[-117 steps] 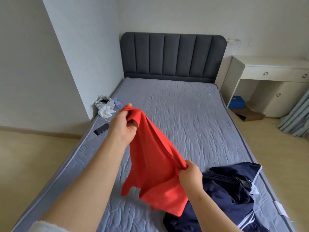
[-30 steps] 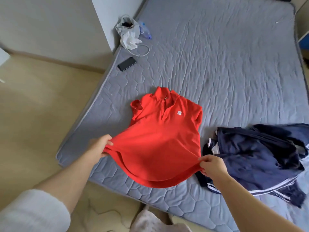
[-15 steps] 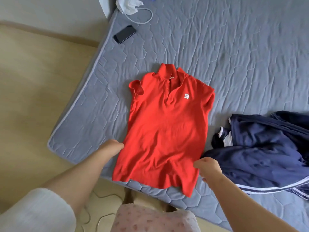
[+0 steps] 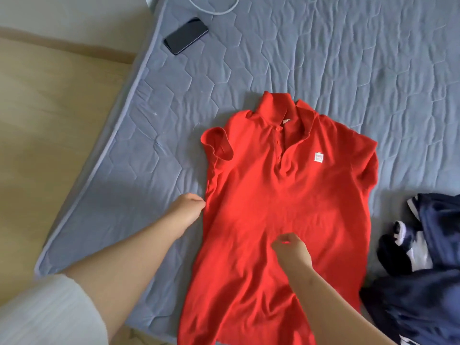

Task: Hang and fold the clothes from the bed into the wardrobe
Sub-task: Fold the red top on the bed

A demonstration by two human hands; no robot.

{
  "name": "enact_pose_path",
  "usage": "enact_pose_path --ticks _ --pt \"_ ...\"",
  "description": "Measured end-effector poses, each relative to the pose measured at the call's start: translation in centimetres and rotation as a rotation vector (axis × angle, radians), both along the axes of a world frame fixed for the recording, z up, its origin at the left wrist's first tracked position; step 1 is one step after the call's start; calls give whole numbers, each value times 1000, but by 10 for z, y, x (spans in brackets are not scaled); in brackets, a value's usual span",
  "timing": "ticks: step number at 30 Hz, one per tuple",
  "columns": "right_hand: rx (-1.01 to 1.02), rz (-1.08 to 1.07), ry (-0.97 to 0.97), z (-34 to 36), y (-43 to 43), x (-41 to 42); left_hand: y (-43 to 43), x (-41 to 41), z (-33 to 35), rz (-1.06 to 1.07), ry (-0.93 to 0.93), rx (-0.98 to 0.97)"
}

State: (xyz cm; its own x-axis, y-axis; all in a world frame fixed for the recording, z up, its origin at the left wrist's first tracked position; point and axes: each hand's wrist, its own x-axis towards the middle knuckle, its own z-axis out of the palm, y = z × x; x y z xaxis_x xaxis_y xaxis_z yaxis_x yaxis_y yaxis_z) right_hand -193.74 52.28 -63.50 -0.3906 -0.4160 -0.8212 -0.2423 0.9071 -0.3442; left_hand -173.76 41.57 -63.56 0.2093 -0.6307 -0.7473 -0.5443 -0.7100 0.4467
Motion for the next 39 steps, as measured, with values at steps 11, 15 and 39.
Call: enact_pose_path --ticks 11,15,39 --pt "-73 -392 -339 -92 -83 21 -98 -36 -90 33 150 -221" --pt "-78 -311 -277 -101 -82 23 -112 -11 -90 447 402 -264" --pt "-69 -199 -375 -89 -72 -2 -118 28 -92 440 -305 -40"
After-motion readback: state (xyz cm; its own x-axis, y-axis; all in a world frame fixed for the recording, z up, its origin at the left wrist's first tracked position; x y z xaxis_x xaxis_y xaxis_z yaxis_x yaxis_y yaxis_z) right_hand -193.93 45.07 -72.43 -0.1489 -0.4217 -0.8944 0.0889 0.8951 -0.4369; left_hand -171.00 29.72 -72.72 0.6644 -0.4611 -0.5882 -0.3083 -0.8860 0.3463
